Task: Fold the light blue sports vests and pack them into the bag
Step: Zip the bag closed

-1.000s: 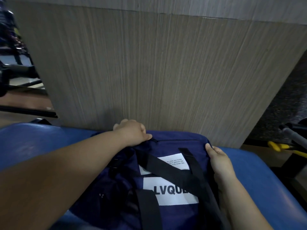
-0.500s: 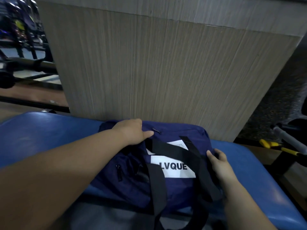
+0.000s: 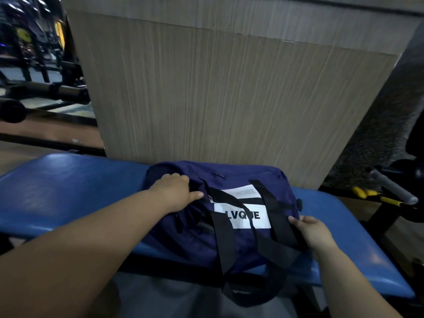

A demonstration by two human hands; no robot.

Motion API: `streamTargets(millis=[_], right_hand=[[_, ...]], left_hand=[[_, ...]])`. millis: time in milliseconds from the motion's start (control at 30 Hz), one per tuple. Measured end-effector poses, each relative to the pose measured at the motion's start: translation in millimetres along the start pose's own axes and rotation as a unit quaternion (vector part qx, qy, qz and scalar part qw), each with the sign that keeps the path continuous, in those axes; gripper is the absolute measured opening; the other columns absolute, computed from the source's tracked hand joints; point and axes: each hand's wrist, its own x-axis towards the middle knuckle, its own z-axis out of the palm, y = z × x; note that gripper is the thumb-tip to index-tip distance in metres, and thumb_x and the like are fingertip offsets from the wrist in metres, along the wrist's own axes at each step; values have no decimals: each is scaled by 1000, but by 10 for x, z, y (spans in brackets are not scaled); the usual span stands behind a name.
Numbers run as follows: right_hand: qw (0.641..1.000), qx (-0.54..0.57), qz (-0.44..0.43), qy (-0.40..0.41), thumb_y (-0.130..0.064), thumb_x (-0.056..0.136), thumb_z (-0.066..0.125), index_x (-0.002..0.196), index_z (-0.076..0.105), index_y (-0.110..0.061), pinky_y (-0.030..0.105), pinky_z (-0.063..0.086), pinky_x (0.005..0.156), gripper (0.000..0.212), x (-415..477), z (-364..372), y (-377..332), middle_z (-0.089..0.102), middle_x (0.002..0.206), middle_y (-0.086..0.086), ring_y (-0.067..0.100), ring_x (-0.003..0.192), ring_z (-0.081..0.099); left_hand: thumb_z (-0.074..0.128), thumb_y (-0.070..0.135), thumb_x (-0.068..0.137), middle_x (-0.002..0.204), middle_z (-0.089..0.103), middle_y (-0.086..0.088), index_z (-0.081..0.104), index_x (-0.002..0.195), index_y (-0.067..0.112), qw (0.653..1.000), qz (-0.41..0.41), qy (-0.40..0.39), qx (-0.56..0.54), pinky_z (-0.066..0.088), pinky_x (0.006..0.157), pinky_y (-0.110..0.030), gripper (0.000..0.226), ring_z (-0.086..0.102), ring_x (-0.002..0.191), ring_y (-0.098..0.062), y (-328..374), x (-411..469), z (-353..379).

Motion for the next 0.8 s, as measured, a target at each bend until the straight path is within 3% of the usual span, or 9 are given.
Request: streamTargets(millis=[100, 233, 400, 567, 667, 733, 800], right_hand=[[998, -18, -15, 57, -26, 93, 66, 85, 70, -13, 45, 56, 82, 16, -37, 33, -8, 73, 88, 10, 31, 87, 67], [990, -44, -59, 122, -28, 97, 59, 75, 62, -18, 43, 48, 87, 24, -138, 71, -180, 66, 84, 8, 28, 87, 60], [982, -73, -87, 149, -31, 100, 53, 91, 63, -10, 41, 47, 82, 25, -189, 100, -335, 64, 87, 10, 30, 89, 59], [977, -87, -101, 164, -32, 101, 51, 105, 63, -6, 35, 40, 78, 30, -225, 97, -501, 63, 96, 10, 32, 100, 59], [977, -91, -96, 165, -32, 102, 49, 97, 62, -3, 36, 38, 70, 32, -255, 96, -561, 63, 87, 12, 33, 89, 57], [977, -99, -86, 166, -31, 102, 48, 94, 58, -3, 36, 38, 72, 31, -270, 98, -587, 58, 86, 11, 30, 85, 53], [978, -111, -67, 162, -31, 102, 49, 100, 58, -5, 38, 41, 78, 28, -254, 101, -590, 57, 94, 13, 35, 96, 55]], left_hand=[[33, 59, 98, 117, 62, -10, 62, 115, 8, 998, 27, -57, 11, 39, 82, -32, 61, 56, 108, -25, -6, -21, -48], [41, 58, 96, 108, 64, -6, 66, 112, 10, 993, 45, -109, -4, 39, 77, -28, 57, 58, 100, -21, -95, -28, -54], [59, 48, 91, 91, 58, -6, 63, 99, 13, 994, 36, -100, -16, 39, 73, -27, 37, 55, 88, -18, -149, -29, 43], [55, 55, 91, 112, 61, -1, 60, 114, 15, 995, 19, -96, 30, 45, 83, -30, 46, 57, 101, -20, -181, -42, 104], [54, 54, 92, 116, 60, 0, 59, 118, 17, 993, 21, -104, 41, 45, 85, -31, 46, 56, 104, -20, -231, -65, 141], [54, 55, 91, 115, 59, 2, 57, 118, 19, 997, 20, -76, 22, 44, 83, -31, 45, 56, 104, -19, -258, -94, 182], [61, 55, 87, 117, 57, 0, 51, 120, 18, 999, -1, -18, -34, 45, 81, -31, 51, 56, 104, -19, -281, -119, 236]])
